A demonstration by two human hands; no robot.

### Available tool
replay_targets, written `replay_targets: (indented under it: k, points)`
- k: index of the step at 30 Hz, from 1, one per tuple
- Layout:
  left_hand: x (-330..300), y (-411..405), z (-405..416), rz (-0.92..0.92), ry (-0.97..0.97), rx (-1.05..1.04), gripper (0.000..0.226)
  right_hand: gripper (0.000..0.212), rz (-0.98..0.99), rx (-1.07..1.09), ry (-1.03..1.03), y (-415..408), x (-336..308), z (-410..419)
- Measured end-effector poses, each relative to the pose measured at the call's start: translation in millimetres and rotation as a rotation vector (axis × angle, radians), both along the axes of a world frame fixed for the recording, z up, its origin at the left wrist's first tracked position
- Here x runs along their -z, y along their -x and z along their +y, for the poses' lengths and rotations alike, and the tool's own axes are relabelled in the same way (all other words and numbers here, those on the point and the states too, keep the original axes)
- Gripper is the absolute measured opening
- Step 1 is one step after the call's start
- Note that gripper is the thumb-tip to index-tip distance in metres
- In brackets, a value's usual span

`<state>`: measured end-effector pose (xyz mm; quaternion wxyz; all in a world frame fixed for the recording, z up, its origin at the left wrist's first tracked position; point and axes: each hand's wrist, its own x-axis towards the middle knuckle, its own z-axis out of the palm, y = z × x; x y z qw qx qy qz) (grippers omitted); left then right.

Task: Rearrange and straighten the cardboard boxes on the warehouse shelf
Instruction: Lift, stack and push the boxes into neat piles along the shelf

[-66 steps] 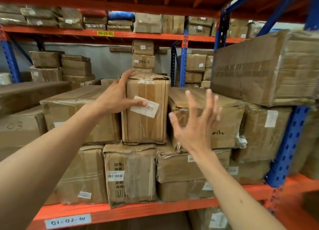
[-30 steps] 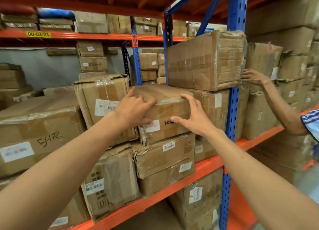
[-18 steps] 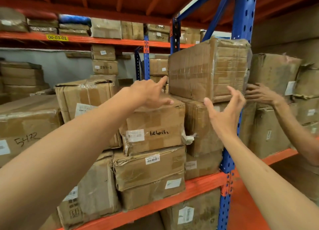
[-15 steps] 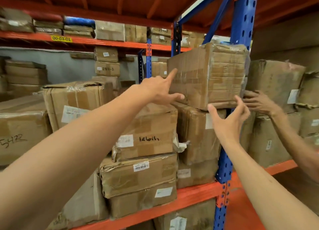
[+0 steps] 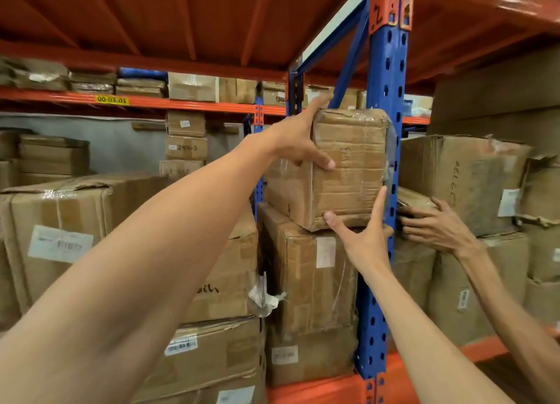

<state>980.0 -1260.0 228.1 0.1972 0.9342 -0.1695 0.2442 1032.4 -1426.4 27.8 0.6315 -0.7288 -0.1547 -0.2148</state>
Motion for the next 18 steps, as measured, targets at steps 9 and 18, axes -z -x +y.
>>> replay_targets:
  k: [9, 18]
  points:
    - [25.0, 19.0, 13.8, -0.229, 0.16, 0.04, 0.087, 0.134, -0.24, -0.01, 0.03, -4.0, -15.0, 9.7]
    - [88.6, 87.2, 91.3, -0.49, 0.71, -0.003, 0.079, 0.119, -0.576, -0.098, 0.395, 22.5, -75.3, 42.4]
